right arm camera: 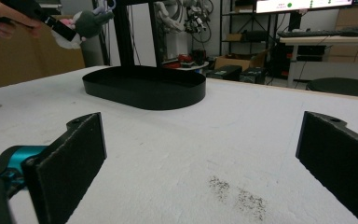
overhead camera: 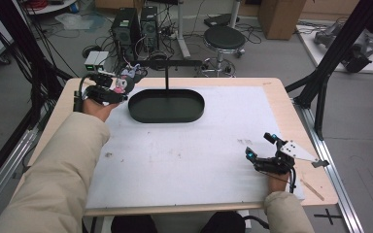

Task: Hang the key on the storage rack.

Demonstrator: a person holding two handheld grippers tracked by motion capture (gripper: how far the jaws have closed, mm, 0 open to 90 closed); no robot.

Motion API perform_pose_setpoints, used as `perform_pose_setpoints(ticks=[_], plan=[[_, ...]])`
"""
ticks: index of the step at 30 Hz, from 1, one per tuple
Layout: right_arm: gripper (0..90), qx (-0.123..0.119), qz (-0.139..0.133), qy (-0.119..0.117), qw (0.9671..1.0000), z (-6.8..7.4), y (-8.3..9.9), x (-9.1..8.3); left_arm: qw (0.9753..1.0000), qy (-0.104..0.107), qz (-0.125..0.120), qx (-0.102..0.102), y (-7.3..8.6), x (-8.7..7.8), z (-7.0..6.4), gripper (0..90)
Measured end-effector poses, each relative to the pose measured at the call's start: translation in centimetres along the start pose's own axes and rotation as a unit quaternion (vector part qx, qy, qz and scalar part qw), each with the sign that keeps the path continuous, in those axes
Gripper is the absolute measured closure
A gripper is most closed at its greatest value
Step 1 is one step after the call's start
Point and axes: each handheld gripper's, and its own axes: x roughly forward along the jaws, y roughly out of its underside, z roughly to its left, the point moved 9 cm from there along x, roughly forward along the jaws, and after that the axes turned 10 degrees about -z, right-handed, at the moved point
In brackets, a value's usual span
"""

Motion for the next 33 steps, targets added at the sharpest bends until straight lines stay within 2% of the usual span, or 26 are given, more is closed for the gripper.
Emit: perform_pose_setpoints(ticks=[3, 6, 10, 13, 14, 16, 17, 19, 21, 22, 23, 26, 28, 33], plan=[[0.7, -0.001, -0.001, 0.0, 1.0, 0.0, 0.0, 0.0, 0.9997, -0.003, 0.011, 0.023, 0.3, 0.9, -0.7, 57.2], [0.7, -0.004, -0.003, 0.0, 1.0, 0.0, 0.0, 0.1, 0.9996, 0.006, 0.015, 0.023, 0.4, 1.5, -1.2, 56.8], [0.7, -0.005, -0.003, 0.0, 1.0, 0.0, 0.0, 0.1, 0.9993, 0.016, 0.005, 0.034, 0.6, 2.1, -1.3, 54.3], [0.7, -0.004, -0.003, 0.0, 1.0, 0.0, 0.0, 0.1, 0.9993, 0.032, 0.013, 0.018, 1.1, 2.1, -1.3, 51.1], [0.7, -0.004, -0.003, 0.0, 1.0, 0.0, 0.0, 0.1, 0.9987, 0.044, 0.016, 0.021, 1.3, 2.1, -1.3, 49.3], [0.7, -0.002, -0.002, -0.001, 1.0, 0.0, 0.0, 0.0, 0.9967, 0.067, 0.01, 0.045, 1.6, 2.0, -1.5, 41.5], [0.7, -0.003, -0.003, 0.0, 1.0, 0.0, 0.0, 0.1, 0.9943, 0.084, -0.002, 0.066, 1.7, 1.7, -1.8, 36.5], [0.7, -0.006, -0.002, 0.001, 1.0, 0.0, 0.0, 0.1, 0.9906, 0.113, -0.026, 0.072, 1.8, 1.1, -2.3, 26.1], [0.7, -0.005, -0.003, 0.001, 1.0, 0.0, 0.0, 0.1, 0.9855, 0.139, -0.061, 0.075, 1.8, 0.2, -2.5, 16.4], [0.7, -0.004, -0.003, 0.001, 1.0, 0.0, 0.0, 0.1, 0.9849, 0.139, -0.076, 0.07, 1.7, -0.4, -2.3, 11.9], [0.7, -0.002, -0.002, 0.001, 1.0, 0.0, 0.0, 0.1, 0.9853, 0.135, -0.083, 0.065, 1.6, -0.8, -2.2, 3.5], [0.7, -0.008, -0.002, 0.001, 1.0, 0.0, 0.0, 0.1, 0.9807, 0.147, -0.111, 0.065, 1.4, -2.7, -1.8, 1.7], [0.6, -0.008, -0.002, 0.002, 1.0, 0.0, 0.0, 0.1, 0.978, 0.148, -0.13, 0.069, 1.4, -4.0, -1.7, 1.7], [0.7, -0.009, -0.001, 0.0, 1.0, 0.0, 0.0, 0.0, 0.9665, 0.167, -0.182, 0.069, 1.9, -7.4, -2.0, 1.7]])
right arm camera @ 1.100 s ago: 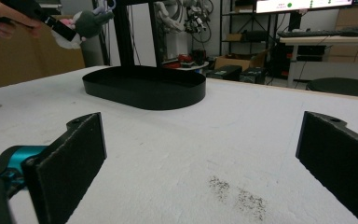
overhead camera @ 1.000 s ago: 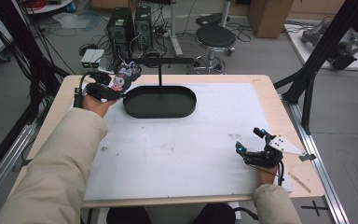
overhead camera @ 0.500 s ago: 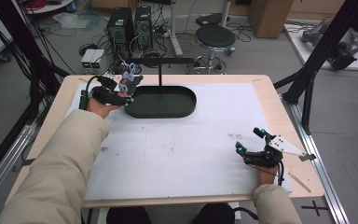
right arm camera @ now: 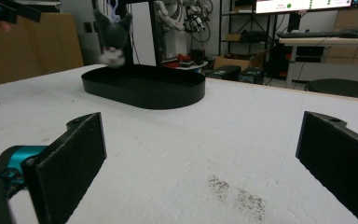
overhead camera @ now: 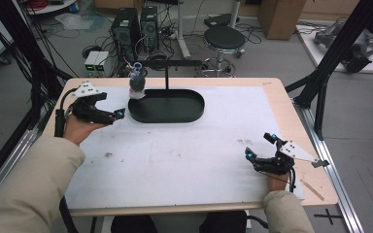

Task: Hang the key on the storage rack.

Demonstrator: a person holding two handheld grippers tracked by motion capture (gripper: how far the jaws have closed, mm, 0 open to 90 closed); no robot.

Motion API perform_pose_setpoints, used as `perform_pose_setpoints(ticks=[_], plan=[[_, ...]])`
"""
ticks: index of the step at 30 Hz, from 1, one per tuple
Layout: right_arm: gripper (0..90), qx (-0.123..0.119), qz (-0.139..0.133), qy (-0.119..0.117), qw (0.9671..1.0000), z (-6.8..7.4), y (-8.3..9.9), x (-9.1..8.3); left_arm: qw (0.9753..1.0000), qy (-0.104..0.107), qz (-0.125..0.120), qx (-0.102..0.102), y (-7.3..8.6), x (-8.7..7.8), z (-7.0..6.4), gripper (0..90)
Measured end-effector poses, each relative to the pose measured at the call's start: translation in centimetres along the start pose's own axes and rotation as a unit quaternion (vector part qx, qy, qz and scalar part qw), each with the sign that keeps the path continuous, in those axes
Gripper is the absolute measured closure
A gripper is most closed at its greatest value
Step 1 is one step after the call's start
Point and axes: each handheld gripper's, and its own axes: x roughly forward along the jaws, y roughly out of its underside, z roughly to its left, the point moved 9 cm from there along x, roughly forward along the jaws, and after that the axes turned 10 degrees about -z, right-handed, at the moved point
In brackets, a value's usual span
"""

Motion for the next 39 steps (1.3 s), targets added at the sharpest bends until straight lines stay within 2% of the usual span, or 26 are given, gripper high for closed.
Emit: perform_pose_setpoints(ticks=[4, 7, 12, 17, 21, 23, 25, 27, 32, 34, 35, 39], plan=[[0.7, 0.002, -0.001, 0.001, 1.0, 0.0, 0.0, 0.0, 0.9989, 0.007, -0.047, 0.002, 0.5, -2.5, -1.2, 1.7], [0.7, 0.003, -0.001, 0.001, 1.0, 0.0, 0.0, 0.0, 0.9969, 0.006, -0.078, -0.007, 1.7, -4.4, -1.9, 1.7], [0.7, -0.002, -0.002, 0.0, 1.0, 0.0, 0.0, 0.0, 0.9941, 0.002, -0.106, -0.023, 3.9, -6.9, -2.6, 1.7], [0.7, 0.001, 0.001, 0.001, 1.0, 0.1, 0.0, 0.0, 0.9922, -0.005, -0.122, -0.027, 6.4, -8.6, -3.7, 1.7], [0.7, -0.002, 0.0, 0.001, 1.0, 0.0, 0.0, 0.0, 0.9914, -0.012, -0.129, -0.019, 8.4, -9.3, -4.6, 1.7], [0.7, 0.001, 0.001, 0.001, 1.0, 0.1, 0.0, 0.0, 0.9907, -0.018, -0.134, -0.014, 9.0, -9.5, -4.8, 1.7], [0.7, -0.002, 0.001, 0.0, 1.0, 0.1, 0.0, 0.0, 0.9893, -0.02, -0.143, -0.018, 9.5, -9.7, -5.0, 1.7], [0.7, 0.001, 0.001, 0.002, 1.0, 0.1, 0.0, 0.0, 0.9894, -0.019, -0.143, -0.015, 10.1, -9.7, -5.1, 1.7], [0.7, -0.002, 0.001, 0.001, 1.0, 0.0, 0.0, 0.0, 0.9843, -0.041, -0.172, -0.002, 10.0, -10.3, -5.2, 1.7], [0.7, 0.002, 0.0, 0.0, 1.0, 0.0, 0.0, 0.0, 0.984, -0.045, -0.172, -0.012, 10.0, -10.2, -5.0, 1.8], [0.7, -0.001, -0.001, 0.0, 1.0, 0.0, 0.0, 0.0, 0.9846, -0.047, -0.168, -0.016, 10.1, -10.2, -4.9, 1.8], [0.7, -0.001, 0.001, 0.0, 1.0, 0.1, 0.0, 0.0, 0.9852, -0.049, -0.163, -0.014, 10.1, -10.1, -4.9, 1.7]])
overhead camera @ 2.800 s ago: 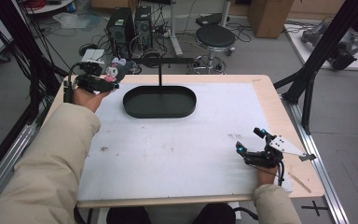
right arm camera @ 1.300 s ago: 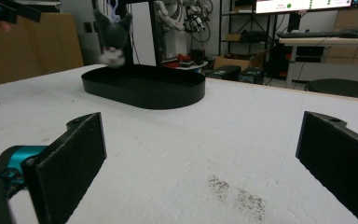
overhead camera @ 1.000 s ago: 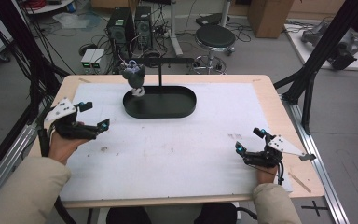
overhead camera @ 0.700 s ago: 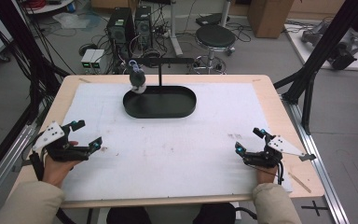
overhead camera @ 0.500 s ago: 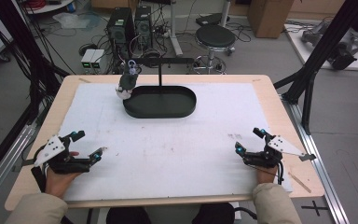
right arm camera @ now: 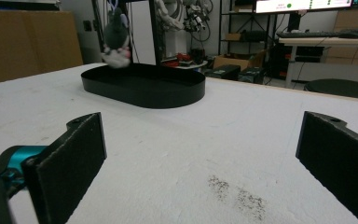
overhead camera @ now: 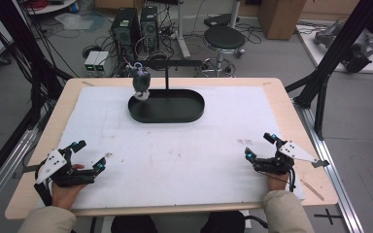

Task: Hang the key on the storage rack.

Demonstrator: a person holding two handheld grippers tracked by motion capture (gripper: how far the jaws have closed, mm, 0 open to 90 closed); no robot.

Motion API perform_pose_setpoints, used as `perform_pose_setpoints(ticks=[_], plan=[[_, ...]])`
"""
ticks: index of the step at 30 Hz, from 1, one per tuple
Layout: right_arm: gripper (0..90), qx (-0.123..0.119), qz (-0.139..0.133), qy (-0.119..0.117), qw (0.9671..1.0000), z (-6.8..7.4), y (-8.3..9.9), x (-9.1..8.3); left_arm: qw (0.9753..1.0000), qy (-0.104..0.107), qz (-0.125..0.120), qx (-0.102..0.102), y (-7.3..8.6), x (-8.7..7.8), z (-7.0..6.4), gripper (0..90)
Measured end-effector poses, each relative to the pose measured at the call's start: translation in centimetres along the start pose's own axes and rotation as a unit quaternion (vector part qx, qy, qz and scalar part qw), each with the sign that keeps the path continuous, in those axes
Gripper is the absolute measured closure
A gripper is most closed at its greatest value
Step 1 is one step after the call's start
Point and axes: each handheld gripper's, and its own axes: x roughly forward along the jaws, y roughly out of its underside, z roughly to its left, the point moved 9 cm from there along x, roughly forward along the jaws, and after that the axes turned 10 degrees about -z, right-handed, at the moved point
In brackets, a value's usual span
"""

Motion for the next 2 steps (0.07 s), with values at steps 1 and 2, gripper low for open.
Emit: perform_pose_setpoints(ticks=[1, 2], plan=[[0.7, -0.003, 0.001, 0.001, 1.0, -0.02, 0.01, -0.02, 1.0, 0.0, 0.0, 0.002, 0.0, -0.02, 0.03, 1.8], [0.7, -0.005, 0.001, 0.001, 1.0, -0.03, 0.01, -0.01, 1.0, -0.003, -0.003, 0.0, -0.05, -0.02, 0.02, 1.7]])
